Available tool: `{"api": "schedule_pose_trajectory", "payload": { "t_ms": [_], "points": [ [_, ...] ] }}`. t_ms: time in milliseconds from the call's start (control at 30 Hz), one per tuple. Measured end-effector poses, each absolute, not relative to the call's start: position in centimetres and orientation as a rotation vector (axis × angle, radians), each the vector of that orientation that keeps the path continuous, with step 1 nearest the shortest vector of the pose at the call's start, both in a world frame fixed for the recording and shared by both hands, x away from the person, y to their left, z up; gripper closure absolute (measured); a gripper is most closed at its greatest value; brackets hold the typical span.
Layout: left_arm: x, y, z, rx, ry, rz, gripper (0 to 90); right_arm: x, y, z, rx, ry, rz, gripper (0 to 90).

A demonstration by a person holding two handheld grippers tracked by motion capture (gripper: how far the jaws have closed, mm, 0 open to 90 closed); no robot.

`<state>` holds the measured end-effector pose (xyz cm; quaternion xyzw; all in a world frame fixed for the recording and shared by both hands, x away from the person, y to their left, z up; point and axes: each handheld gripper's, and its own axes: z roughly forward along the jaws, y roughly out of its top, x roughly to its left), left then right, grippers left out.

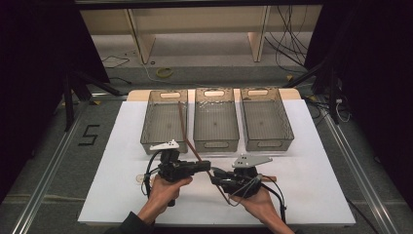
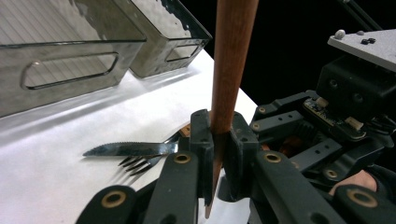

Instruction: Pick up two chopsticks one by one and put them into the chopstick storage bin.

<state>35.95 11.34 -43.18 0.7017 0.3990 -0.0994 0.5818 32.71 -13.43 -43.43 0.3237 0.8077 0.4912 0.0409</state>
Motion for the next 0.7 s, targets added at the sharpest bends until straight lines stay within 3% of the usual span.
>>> {"api": "schedule_pose_trajectory", "payload": {
  "t_ms": [433, 700],
  "points": [
    [37.0, 14.3, -41.6, 1.596, 0.966, -0.183, 82.4, 33.1, -15.9, -43.8, 1.051, 2.481, 1.446, 45.3],
    [38.1, 17.0, -40.5, 1.558, 0.996, -0.139, 82.4, 33.0, -17.1, -43.8, 1.074, 2.444, 1.435, 40.8]
  ]
}}
